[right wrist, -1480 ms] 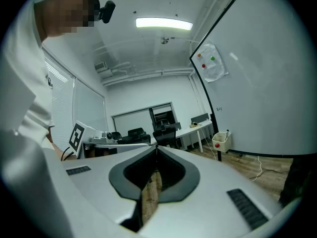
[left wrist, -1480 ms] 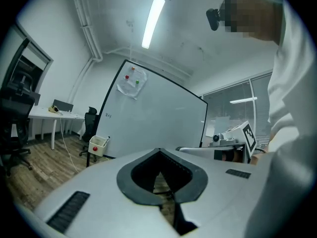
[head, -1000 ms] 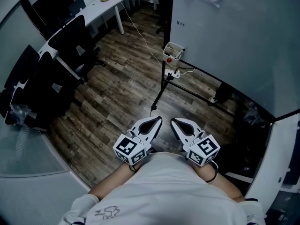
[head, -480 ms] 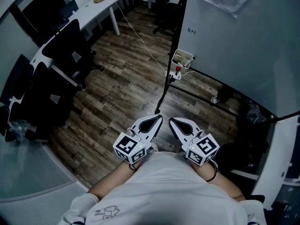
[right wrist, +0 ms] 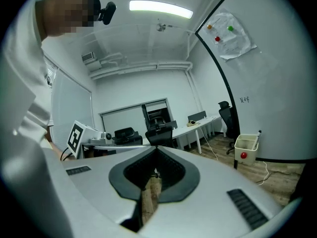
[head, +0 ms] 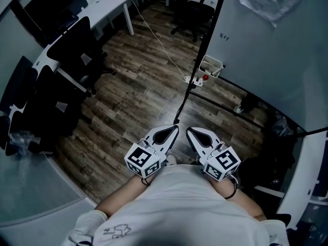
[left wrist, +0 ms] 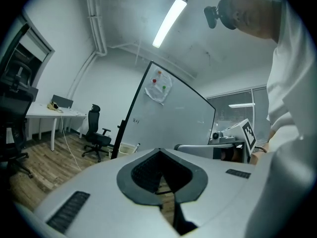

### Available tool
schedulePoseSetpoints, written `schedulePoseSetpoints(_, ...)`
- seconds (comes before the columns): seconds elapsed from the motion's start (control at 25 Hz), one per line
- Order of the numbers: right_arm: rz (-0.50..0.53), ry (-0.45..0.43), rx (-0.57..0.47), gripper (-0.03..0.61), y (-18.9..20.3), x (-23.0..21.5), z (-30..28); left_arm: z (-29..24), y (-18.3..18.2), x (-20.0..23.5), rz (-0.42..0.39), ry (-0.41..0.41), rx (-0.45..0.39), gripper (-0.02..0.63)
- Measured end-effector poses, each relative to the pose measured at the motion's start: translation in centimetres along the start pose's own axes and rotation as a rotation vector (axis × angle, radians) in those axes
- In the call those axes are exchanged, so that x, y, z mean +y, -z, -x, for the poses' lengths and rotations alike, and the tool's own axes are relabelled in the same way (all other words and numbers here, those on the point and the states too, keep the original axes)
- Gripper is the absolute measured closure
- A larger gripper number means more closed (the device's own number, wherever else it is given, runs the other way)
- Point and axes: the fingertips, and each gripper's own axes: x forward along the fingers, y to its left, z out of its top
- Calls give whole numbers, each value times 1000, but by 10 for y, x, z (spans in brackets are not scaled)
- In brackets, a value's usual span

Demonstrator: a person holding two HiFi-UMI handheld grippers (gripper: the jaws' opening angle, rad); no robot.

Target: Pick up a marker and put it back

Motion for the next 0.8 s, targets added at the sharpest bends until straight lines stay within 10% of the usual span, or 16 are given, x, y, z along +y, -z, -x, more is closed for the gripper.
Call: schedulePoseSetpoints(0.8, 7, -56, -6, 566, -22, -51, -44, -39, -10, 50, 10, -68, 15, 607)
